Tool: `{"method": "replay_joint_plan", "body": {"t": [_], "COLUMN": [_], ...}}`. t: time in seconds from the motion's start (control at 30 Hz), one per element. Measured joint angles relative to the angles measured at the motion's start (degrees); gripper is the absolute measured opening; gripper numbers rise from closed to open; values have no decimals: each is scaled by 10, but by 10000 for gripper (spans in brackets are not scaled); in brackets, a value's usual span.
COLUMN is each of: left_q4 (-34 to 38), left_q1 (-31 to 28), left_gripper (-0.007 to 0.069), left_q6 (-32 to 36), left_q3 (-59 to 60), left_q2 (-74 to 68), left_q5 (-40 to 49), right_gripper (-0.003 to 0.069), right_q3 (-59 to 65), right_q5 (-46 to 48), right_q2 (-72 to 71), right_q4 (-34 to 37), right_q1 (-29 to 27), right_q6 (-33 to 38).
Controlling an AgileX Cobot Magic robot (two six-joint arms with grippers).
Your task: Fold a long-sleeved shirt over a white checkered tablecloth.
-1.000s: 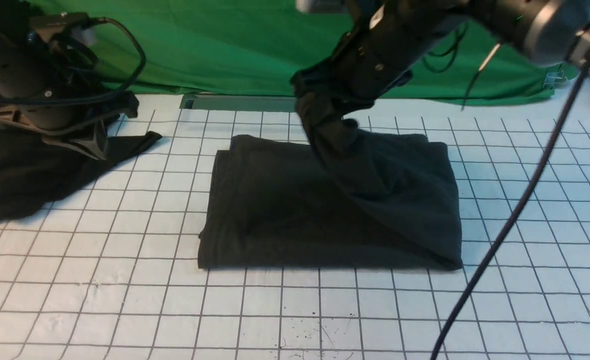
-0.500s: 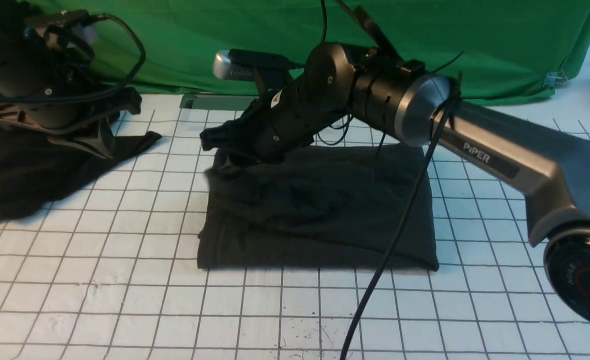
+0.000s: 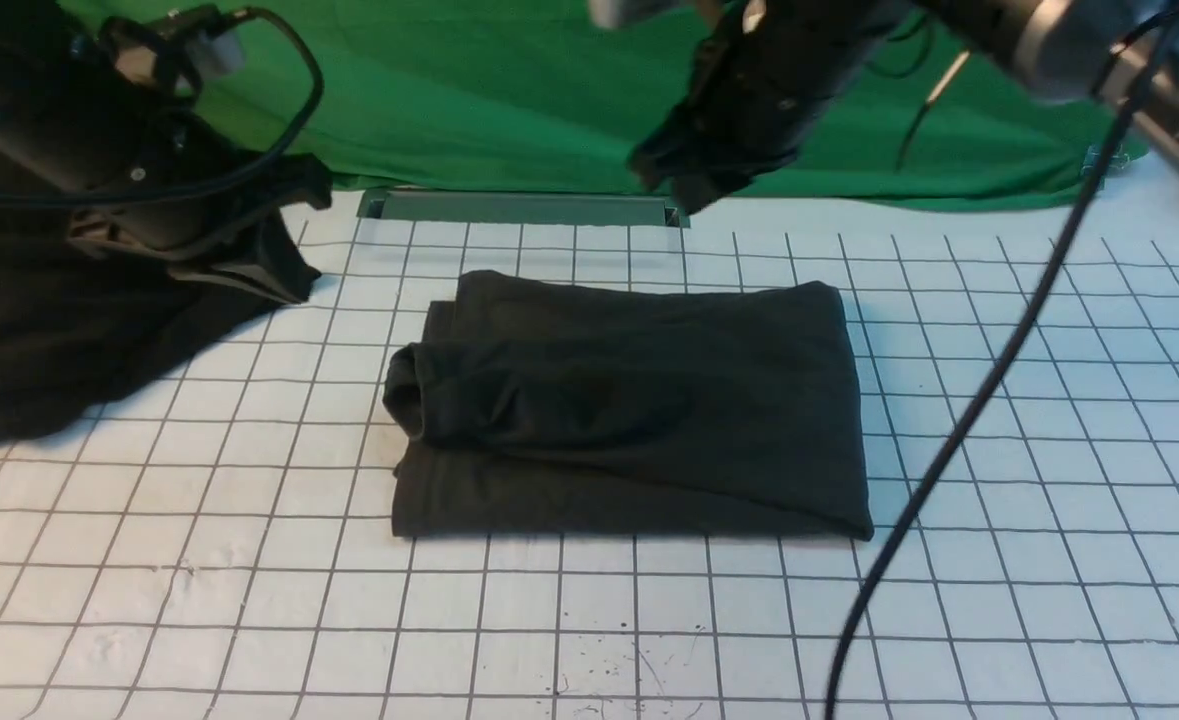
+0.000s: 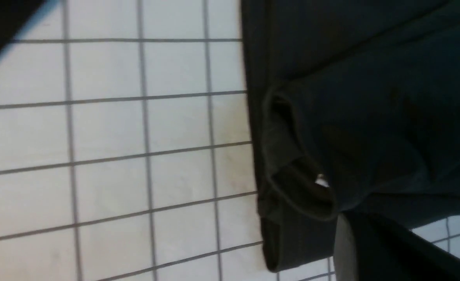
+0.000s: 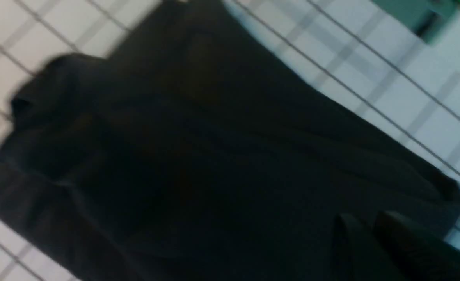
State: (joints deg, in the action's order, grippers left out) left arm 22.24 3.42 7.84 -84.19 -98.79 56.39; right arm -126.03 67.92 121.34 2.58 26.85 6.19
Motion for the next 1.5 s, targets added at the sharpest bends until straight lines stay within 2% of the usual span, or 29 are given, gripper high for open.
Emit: {"method": "replay_joint_plan", "body": {"t": [0.13,0.27,0.37,0.4,0.43,0.5,0.53,0.67,0.73,0.83,0.87,0.9,1.0,1.03,1.07,1.3,1.5], "left_q4": [1,-49,-94,-96,-104,-108,-108,-91,-83,-77,-77,-77,-78,-78,-85,-101,-101], "left_q1": [36,91,111,112,114,114,114,114,114,114,114,114,114,114,113,100,100], "left_gripper": [13,96,233,233,309,414,447,493,484,410,356,335,123,112,57,34,34], "left_q6": [3,-6,-74,-74,-96,-109,-109,-101,-92,-75,-70,-68,-25,-22,1,46,79], "left_q3": [0,0,0,0,0,0,0,0,0,0,0,0,0,0,0,-26,-42], "left_q2": [-22,-55,-76,-77,-84,-93,-96,-110,-118,-128,-130,-130,-130,-130,-129,-118,-116], "left_q5": [0,-12,-28,-29,-34,-42,-45,-52,-54,-56,-57,-57,-57,-56,-51,4,15], "right_gripper": [5,-3,-3,-3,-3,-5,-6,-5,-5,-5,-5,-5,-5,-5,-5,-5,-5], "right_q3": [52,136,168,169,173,174,174,174,175,175,175,175,175,175,175,177,178], "right_q5": [11,17,20,20,20,14,9,-10,-16,-19,-19,-19,-20,-20,-19,-9,-10], "right_q2": [-33,-72,-84,-85,-85,-85,-85,-85,-86,-86,-86,-86,-86,-86,-86,-86,-86], "right_q4": [-8,-7,-5,-5,-4,2,6,19,23,24,24,24,25,25,25,28,68], "right_q1": [-39,-63,-67,-67,-67,-67,-67,-67,-67,-67,-67,-67,-67,-67,-67,-67,-67], "right_q6": [0,21,33,33,36,39,39,39,39,39,39,40,40,40,40,43,54]}}
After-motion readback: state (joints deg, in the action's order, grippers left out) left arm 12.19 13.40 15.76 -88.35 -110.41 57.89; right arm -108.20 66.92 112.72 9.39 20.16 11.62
